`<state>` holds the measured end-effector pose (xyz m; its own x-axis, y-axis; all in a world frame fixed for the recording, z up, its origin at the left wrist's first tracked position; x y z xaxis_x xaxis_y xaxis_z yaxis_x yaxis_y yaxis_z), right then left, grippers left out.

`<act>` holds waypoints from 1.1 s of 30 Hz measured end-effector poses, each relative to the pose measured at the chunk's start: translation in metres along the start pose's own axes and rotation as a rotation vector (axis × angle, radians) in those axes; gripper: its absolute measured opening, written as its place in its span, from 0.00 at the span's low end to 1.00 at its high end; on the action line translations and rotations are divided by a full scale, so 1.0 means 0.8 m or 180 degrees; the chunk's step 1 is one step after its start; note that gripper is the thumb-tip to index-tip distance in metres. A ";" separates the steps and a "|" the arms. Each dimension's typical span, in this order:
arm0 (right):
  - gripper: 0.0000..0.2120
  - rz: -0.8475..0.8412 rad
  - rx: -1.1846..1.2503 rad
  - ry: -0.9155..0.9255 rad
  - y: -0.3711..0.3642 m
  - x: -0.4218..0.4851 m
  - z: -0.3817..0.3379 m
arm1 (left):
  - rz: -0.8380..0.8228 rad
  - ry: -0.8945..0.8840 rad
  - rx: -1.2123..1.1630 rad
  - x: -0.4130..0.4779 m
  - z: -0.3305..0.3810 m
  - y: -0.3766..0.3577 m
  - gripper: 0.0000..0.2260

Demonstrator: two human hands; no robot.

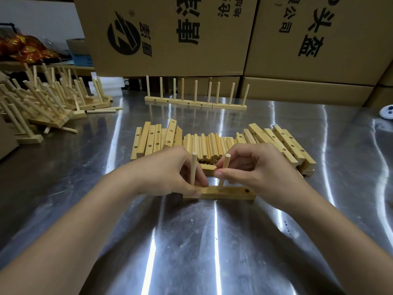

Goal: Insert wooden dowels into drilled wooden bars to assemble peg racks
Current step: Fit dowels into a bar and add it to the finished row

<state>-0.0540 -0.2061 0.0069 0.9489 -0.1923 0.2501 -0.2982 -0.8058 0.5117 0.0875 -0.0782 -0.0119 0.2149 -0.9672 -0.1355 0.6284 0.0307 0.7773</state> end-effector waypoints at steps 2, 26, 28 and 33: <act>0.11 -0.0089 0.0424 0.0008 -0.002 -0.001 0.002 | 0.0007 0.0014 0.0022 0.000 0.000 0.001 0.07; 0.11 0.0117 0.0762 0.0095 0.002 -0.001 0.004 | 0.0013 -0.0007 -0.0018 0.003 -0.004 0.000 0.07; 0.11 0.0183 0.0669 0.0087 0.003 -0.002 0.005 | 0.0016 -0.0005 -0.0079 0.003 -0.005 0.000 0.07; 0.11 0.0249 0.0447 0.0042 0.002 -0.005 0.005 | 0.0006 0.0033 -0.0044 0.003 -0.005 0.000 0.07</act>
<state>-0.0574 -0.2088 0.0031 0.9216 -0.2510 0.2959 -0.3529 -0.8592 0.3703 0.0909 -0.0793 -0.0149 0.2238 -0.9645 -0.1404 0.6383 0.0362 0.7689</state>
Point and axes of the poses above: each hand's wrist, its own x-axis towards the middle knuckle, its own y-axis out of the back of the hand, z = x × y, the point moved 6 cm from there along x, towards the middle knuckle, and after that the axes turned 5 degrees about -z, right-handed, at the moved point
